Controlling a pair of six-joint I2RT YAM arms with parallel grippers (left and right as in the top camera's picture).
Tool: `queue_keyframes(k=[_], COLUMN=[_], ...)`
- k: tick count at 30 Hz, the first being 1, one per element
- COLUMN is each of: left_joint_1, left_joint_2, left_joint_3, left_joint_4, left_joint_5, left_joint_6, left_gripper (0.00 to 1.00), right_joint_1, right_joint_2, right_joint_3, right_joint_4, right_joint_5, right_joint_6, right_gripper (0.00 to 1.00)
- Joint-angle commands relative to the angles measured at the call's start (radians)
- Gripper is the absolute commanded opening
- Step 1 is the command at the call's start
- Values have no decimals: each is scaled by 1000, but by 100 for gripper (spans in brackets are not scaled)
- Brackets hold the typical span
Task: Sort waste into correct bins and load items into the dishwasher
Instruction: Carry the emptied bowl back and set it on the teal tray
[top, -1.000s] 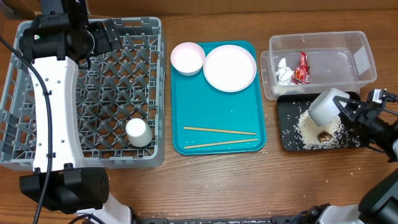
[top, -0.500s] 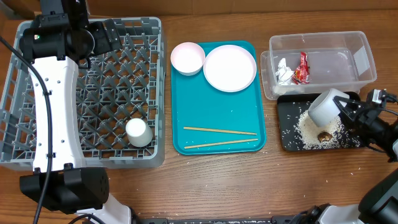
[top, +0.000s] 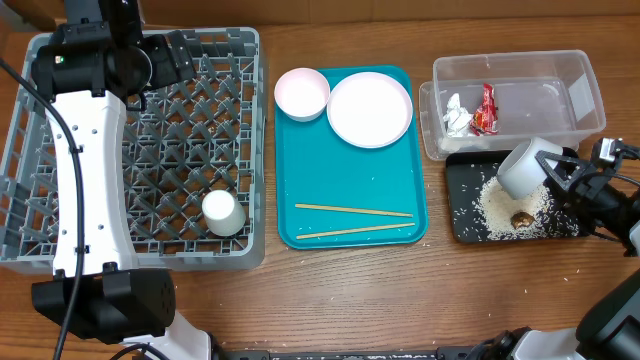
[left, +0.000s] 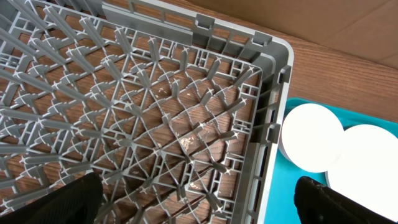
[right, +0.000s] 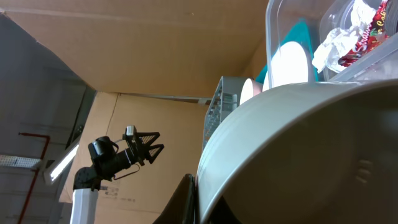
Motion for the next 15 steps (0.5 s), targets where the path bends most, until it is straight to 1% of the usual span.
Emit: queue_keyframes(k=[1, 3, 5, 9, 10, 11, 12, 15], left_joint_1=[5, 5, 5, 5, 4, 4, 4, 4], left_joint_2=[9, 9, 9, 9, 9, 9, 9, 9], left_joint_3=[0, 0, 0, 0, 0, 0, 0, 0], left_joint_4=[0, 0, 0, 0, 0, 0, 0, 0], left_joint_5=[-4, -4, -4, -4, -4, -4, -4, -4], left_joint_6=[-11, -11, -11, -11, -11, -11, -11, -11], left_gripper=[100, 100, 100, 100, 100, 100, 100, 100], right_joint_1=[25, 65, 115, 298, 414, 481, 617, 837], right_joint_2=[-20, -50, -77, -135, -149, -149, -148, -147], right_joint_3=[1, 20, 50, 131, 180, 208, 258, 315], right_joint_4=[7, 7, 7, 7, 6, 7, 8, 8], right_joint_5=[-34, -27, 24, 241, 360, 426, 568, 863], right_joint_6=[5, 5, 32, 122, 161, 181, 214, 258], right_gripper=[4, 4, 4, 4, 4, 4, 4, 4])
